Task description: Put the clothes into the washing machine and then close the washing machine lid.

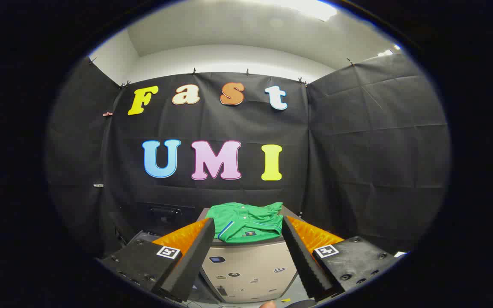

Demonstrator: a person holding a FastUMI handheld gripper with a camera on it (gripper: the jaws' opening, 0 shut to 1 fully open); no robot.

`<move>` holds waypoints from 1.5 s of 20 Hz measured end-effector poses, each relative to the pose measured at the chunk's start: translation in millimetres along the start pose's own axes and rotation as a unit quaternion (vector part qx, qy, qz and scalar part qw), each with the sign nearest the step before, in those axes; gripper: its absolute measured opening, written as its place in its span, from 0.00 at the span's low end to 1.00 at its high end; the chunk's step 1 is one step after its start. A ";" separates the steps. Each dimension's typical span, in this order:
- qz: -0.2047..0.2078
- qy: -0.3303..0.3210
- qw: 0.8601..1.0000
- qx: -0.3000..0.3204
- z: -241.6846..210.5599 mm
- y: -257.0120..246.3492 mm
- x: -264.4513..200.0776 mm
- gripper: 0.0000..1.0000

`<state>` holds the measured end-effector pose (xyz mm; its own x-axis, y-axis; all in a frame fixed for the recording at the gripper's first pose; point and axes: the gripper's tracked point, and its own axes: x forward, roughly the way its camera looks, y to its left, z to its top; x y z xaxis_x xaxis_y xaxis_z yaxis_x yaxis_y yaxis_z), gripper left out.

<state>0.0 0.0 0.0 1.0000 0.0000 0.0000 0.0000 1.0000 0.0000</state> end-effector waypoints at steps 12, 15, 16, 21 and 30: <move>0.011 -0.003 1.000 -0.014 3.9 9.1 -4.6 0.98; 0.013 -0.007 1.000 -0.014 7.0 8.9 -7.7 0.98; 0.013 -0.007 1.000 -0.014 7.2 8.8 -7.6 0.98; 0.015 -0.005 1.000 -0.013 5.1 9.9 -8.2 0.98; 0.012 0.003 1.000 -0.007 0.6 13.7 16.2 0.98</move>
<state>16.2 13.7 0.6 0.9997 0.0234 -0.0052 -0.0235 0.9996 -0.0147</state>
